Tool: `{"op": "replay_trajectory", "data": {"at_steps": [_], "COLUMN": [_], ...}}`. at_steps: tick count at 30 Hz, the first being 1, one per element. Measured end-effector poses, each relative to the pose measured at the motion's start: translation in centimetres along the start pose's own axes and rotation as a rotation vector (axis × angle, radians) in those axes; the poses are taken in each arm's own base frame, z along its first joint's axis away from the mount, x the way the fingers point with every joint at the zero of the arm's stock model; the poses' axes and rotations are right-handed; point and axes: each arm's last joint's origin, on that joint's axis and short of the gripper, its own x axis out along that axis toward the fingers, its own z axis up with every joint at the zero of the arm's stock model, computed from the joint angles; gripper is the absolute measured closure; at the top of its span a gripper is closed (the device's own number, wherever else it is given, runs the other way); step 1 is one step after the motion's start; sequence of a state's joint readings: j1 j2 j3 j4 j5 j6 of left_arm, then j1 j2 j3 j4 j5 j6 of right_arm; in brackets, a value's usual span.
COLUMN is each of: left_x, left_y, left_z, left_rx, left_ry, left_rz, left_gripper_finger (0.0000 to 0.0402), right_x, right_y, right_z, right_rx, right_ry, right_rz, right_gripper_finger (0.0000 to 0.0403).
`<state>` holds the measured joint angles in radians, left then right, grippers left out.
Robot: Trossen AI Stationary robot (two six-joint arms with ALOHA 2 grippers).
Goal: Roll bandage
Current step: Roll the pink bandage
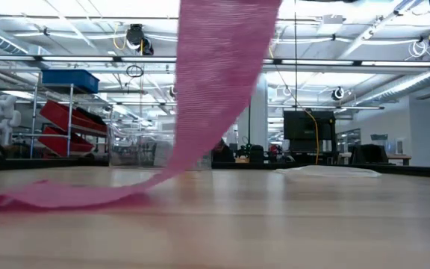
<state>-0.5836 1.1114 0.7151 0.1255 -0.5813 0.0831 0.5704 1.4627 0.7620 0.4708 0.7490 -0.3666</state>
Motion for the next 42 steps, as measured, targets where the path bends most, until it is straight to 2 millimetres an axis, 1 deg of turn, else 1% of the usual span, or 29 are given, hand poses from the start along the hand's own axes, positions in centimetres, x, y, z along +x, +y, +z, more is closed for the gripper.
{"op": "replay_trajectory", "data": {"at_steps": [4,7,10,14,16,20,23,26,29,42], "left_x": [1.2,2.4,3.4,4.4,4.8,5.5,5.9,6.2,6.4,6.8], "left_y": [-0.9,-1.5,-1.9,-2.2,-2.4,-2.8,-3.0,-3.1,-3.2,-2.5], "left_z": [-0.3,-0.4,-0.4,-1.0,-1.3,-1.3,-1.4,-1.7,-2.0,-1.8], "left_rx": [-0.027,-0.018,0.015,0.075,0.114,0.21,0.242,0.303,0.335,0.286], "left_ry": [-0.057,-0.102,-0.151,-0.137,-0.118,-0.113,-0.092,-0.075,-0.063,-0.076], "left_rz": [-0.026,-0.019,0.001,0.015,0.016,0.024,0.062,0.083,0.083,0.114], "left_gripper_finger": [0.0333,0.0333,0.0333,0.0329,0.0318,0.028,0.0254,0.0241,0.0239,0.0239], "right_x": [-1.7,-2.2,-2.2,-2.0,-1.8,-1.3,-1.0,-0.9,-0.8,-0.7], "right_y": [-1.1,-1.4,-1.4,-1.3,-1.3,-1.4,-1.6,-1.6,-1.8,-1.8], "right_z": [-1.0,-1.3,-1.1,-1.3,-1.4,-1.8,-1.9,-1.9,-1.9,-2.2], "right_rx": [0.078,0.109,0.12,0.13,0.155,0.195,0.22,0.247,0.263,0.265], "right_ry": [-0.06,-0.095,-0.128,-0.123,-0.117,-0.097,-0.097,-0.109,-0.114,-0.085], "right_rz": [0.003,0.025,0.056,0.059,0.056,0.046,0.046,0.072,0.074,0.076], "right_gripper_finger": [0.0398,0.0398,0.0398,0.0398,0.0398,0.0398,0.0398,0.0396,0.0395,0.0393]}}
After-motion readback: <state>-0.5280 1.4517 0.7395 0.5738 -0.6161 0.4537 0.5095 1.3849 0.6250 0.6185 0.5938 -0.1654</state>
